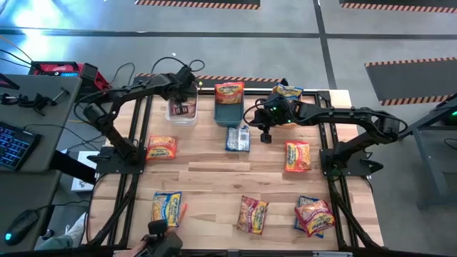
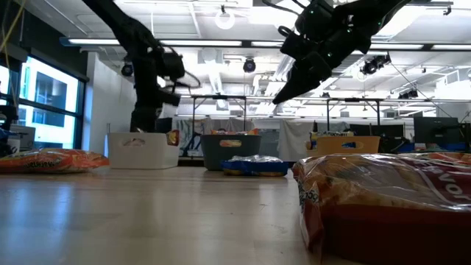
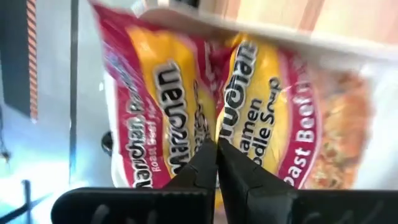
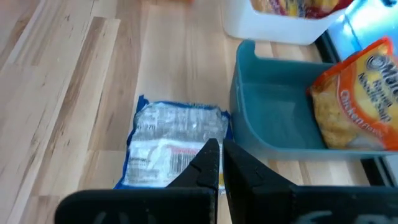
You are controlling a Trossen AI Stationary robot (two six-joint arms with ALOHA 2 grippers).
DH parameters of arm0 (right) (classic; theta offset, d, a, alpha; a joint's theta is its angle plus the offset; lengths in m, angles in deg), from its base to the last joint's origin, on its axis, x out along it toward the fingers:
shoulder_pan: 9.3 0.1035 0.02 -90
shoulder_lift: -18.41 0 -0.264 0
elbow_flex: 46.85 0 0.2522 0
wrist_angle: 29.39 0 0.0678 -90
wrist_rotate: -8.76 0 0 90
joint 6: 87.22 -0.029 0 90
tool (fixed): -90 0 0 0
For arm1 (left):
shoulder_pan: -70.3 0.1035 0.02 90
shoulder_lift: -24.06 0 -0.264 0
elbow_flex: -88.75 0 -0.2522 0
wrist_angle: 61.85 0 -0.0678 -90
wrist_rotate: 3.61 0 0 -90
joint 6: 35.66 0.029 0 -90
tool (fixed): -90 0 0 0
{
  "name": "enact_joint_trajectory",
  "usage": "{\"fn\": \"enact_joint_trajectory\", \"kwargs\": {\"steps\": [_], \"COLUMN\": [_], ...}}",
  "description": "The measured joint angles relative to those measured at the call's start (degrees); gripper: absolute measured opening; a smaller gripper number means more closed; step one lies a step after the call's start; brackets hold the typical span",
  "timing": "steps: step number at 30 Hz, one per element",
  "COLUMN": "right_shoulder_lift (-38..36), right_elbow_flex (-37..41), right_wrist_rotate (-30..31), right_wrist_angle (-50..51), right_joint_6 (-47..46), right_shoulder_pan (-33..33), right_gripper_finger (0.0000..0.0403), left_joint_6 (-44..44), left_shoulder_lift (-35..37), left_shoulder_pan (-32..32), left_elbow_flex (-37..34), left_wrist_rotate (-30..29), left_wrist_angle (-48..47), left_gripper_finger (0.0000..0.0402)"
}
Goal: Sort Maruchan noodles
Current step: Put the red noodle pack into the white bin
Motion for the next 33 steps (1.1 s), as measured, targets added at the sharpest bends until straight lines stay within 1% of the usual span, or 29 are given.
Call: {"fn": "enact_joint_trajectory", "kwargs": {"steps": [1,4,7,10,12,14,18,22,26,29,33], "right_shoulder_lift": [0.0,1.3,4.1,7.7,9.6,10.9,11.0,10.2,10.2,10.2,10.2], "right_elbow_flex": [0.0,0.0,0.0,0.0,0.0,0.0,0.0,0.0,0.0,0.0,0.0], "right_wrist_rotate": [-0.5,-4.8,-8.2,-8.9,-8.9,-8.9,-8.9,-9.0,-9.0,-9.1,-9.1], "right_wrist_angle": [-1.0,-5.8,-10.9,-14.5,-15.8,-16.7,-16.3,-15.4,-15.1,-14.8,-14.7], "right_joint_6": [0.3,0.2,-0.6,-1.8,-2.6,-2.6,-2.5,-1.5,0.9,2.1,4.0], "right_shoulder_pan": [0.0,-0.3,-0.4,-0.4,-0.4,-0.4,-0.4,-0.4,-0.4,-0.4,-0.4], "right_gripper_finger": [0.0000,0.0000,0.0000,0.0000,0.0000,0.0000,0.0000,0.0000,0.0000,0.0000,0.0000], "left_joint_6": [-0.4,-1.9,-2.8,-6.1,-8.9,-9.5,-9.1,-10.8,-9.1,-7.9,-5.4], "left_shoulder_lift": [1.2,4.8,7.9,9.8,10.0,9.1,6.6,2.7,-2.2,-6.3,-10.5], "left_shoulder_pan": [0.0,-0.2,-0.9,-1.6,-1.8,-2.0,-1.9,-0.2,2.3,4.1,5.3], "left_elbow_flex": [0.0,0.0,-0.3,-1.8,-2.9,-3.1,-2.7,-0.2,3.0,5.7,8.3], "left_wrist_rotate": [1.2,3.7,4.1,4.2,4.5,4.6,3.3,4.0,4.6,5.0,5.8], "left_wrist_angle": [0.0,0.0,0.3,2.1,1.9,1.1,0.2,-1.7,-5.8,-7.6,-8.9], "left_gripper_finger": [0.0001,0.0000,0.0000,0.0000,0.0003,0.0015,0.0062,0.0131,0.0195,0.0220,0.0225]}}
